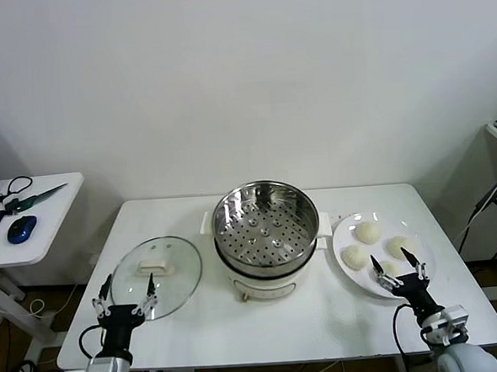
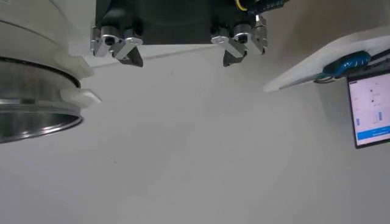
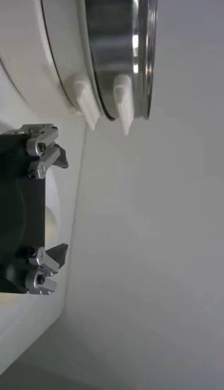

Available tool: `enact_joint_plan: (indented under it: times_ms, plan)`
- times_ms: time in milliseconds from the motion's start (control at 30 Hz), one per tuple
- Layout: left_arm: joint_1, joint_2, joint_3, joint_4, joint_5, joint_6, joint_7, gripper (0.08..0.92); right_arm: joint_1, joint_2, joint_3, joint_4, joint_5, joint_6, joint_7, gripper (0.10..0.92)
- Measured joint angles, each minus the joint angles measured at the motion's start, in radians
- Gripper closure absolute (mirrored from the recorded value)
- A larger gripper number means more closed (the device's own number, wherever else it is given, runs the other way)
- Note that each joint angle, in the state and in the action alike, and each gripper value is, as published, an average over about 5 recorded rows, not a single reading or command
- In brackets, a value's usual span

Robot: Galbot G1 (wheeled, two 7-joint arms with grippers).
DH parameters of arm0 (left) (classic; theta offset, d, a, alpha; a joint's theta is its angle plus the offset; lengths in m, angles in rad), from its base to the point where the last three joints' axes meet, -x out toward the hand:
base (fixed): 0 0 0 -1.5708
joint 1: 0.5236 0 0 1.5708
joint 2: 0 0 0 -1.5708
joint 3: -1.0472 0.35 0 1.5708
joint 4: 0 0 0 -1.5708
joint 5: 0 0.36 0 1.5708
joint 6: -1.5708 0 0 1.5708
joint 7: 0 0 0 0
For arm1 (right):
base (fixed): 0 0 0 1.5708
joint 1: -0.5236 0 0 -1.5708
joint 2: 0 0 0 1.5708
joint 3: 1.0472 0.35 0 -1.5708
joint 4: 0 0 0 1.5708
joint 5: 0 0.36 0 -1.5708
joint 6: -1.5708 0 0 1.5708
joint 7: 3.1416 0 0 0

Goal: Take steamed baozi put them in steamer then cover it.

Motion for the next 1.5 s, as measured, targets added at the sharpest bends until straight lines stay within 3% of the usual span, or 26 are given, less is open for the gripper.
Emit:
enact_joint_plan:
  times_ms: [200, 467, 833, 1167, 1500]
  plan:
    - [0.0, -0.001, 0.007, 0.002, 0.006, 0.004, -0.015, 0.177, 0.058, -0.074, -0.018, -0.022, -0.063, -0.063, -0.073, 0.203]
    - [0.013, -0.002, 0.022, 0.011, 0.013, -0.001, -0.046, 0.177, 0.251, -0.271, -0.131, -0.118, -0.159, -0.145, -0.276, 0.203]
    - [0.022, 0.001, 0.037, 0.018, 0.006, -0.022, -0.067, 0.177, 0.736, -0.478, -0.56, -0.331, -0.318, -0.159, -0.608, 0.203]
    - [0.02, 0.016, 0.025, 0.022, -0.014, -0.016, -0.071, 0.177, 1.17, -0.458, -0.984, -0.576, -0.464, -0.1, -0.795, 0.203]
    - [0.001, 0.038, 0.023, 0.031, -0.013, 0.004, -0.069, 0.177, 1.364, -0.332, -1.192, -0.798, -0.557, -0.05, -0.868, 0.203]
